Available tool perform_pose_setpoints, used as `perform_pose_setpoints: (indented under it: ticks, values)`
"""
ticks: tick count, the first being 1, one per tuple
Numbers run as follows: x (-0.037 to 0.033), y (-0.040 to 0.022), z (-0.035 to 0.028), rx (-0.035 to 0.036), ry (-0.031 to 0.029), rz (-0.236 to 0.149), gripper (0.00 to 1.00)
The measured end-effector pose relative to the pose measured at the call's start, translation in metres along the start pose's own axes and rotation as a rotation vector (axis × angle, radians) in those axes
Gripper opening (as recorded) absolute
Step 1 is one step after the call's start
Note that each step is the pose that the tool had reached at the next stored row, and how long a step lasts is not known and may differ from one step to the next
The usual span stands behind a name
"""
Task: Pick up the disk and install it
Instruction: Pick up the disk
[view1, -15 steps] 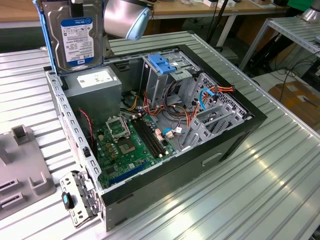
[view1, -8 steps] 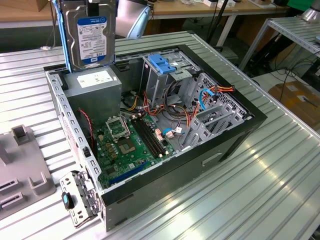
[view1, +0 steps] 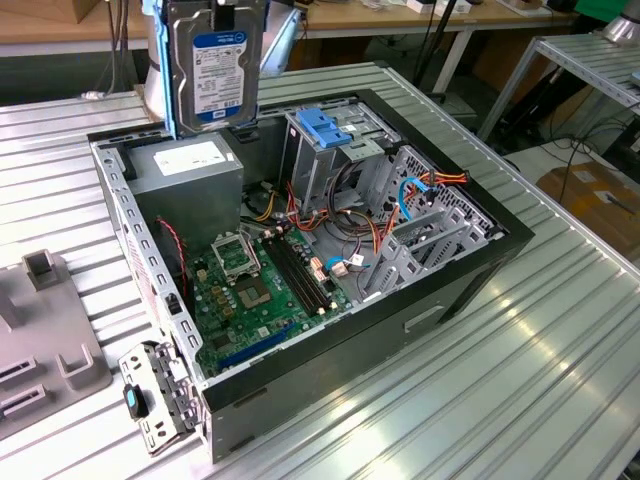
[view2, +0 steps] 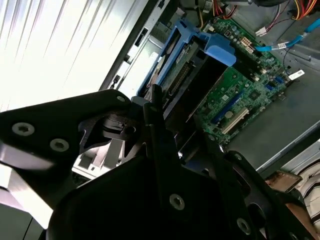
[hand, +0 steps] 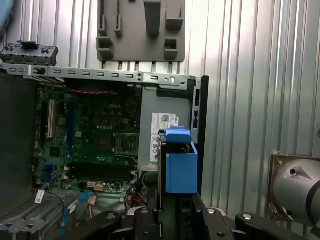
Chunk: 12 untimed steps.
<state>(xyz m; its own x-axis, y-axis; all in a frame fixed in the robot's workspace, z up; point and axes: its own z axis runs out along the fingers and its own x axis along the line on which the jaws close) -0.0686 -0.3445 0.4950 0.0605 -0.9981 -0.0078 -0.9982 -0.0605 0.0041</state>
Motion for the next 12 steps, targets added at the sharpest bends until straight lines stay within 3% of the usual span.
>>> perform_pose_setpoints:
  ticks: [1, 2, 5, 7, 11, 12]
  values:
    - [0.0005, -0.0092, 0.0, 0.0, 0.0, 0.0, 0.35]
    - [0.0009, -0.014, 0.0, 0.0001, -0.0001, 0.0, 0.35]
    - [0.0015, -0.0247, -0.0001, 0.0, 0.0, 0.0, 0.35]
    - [0.0022, -0.0363, -0.0002, 0.0, 0.0, 0.0, 0.35]
    - [0.0031, -0.0511, -0.0002, 0.0, -0.0001, 0.0, 0.35]
    - [0.0034, -0.0574, -0.0003, 0.0, 0.0, 0.0, 0.35]
